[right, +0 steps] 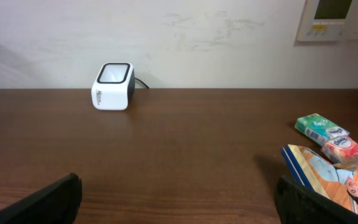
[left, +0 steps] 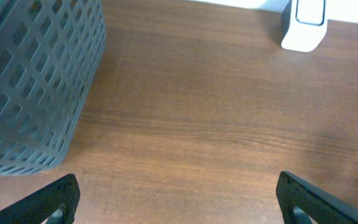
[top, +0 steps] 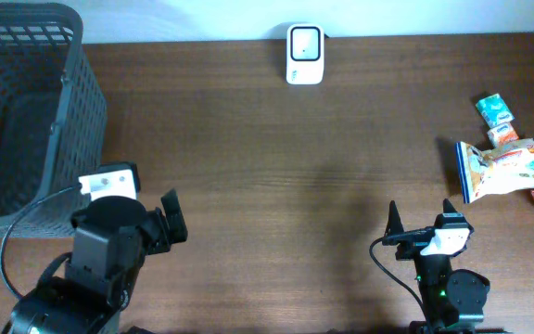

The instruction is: Scan the item barcode

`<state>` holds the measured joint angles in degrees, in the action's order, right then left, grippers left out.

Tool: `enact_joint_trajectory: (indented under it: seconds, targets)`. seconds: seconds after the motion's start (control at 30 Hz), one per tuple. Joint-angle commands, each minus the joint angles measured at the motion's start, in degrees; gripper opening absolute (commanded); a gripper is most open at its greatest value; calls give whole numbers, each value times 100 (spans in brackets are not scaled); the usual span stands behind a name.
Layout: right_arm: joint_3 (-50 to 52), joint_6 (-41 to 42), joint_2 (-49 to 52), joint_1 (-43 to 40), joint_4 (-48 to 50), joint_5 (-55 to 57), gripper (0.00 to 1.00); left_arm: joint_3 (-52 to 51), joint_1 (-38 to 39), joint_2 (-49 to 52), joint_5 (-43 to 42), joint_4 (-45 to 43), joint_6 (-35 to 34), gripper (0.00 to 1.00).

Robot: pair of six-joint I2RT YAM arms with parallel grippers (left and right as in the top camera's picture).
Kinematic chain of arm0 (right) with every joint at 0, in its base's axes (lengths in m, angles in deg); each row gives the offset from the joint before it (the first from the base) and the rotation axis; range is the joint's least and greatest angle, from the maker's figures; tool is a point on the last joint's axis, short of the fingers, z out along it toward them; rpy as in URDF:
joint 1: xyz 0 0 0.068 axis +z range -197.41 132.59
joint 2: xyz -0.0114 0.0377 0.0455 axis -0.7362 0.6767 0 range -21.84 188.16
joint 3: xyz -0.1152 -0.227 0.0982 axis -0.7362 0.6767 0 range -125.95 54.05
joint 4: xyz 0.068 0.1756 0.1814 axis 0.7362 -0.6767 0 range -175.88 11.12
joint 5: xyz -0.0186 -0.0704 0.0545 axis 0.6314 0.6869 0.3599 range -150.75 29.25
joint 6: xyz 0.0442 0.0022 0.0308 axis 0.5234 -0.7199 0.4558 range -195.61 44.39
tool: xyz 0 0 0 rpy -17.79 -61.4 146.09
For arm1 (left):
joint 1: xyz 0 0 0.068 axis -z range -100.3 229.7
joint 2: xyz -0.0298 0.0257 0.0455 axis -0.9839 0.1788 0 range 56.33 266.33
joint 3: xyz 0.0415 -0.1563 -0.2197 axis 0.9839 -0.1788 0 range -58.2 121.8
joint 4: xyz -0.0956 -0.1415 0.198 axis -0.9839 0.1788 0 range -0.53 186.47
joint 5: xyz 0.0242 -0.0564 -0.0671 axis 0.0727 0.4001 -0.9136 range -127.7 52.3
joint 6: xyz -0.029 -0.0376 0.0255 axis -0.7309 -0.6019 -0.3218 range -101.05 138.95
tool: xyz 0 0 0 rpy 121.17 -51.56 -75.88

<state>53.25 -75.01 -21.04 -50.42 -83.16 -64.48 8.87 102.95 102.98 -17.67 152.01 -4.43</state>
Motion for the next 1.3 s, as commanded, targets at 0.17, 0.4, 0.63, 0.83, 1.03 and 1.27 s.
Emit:
enact_joint_trajectory:
  seconds: [0.17,0.4,0.63,0.83,1.03,1.27]
  targets:
    - [48,-17,-61,37,0,-70,98,-317,-35,31,-98,295,525,99]
    - [48,-17,-61,37,0,-70,98,-1624,-315,-664,-909,-1005,1860,99]
    - [48,-17,-61,37,0,-70,99,-3713,-1270,-1871,-2343,-3329,2896,99]
    - [48,-17,-61,37,0,-70,99,-4861,-1394,-2649,-2481,-4562,3462,99]
    - [48,-17,-61,37,0,-70,98,-5829,-1397,-3193,-2479,-5998,3510,99]
    - [48,-17,-61,37,0,-70,98,-6450,-1858,-3718,-2983,-6358,3510,99]
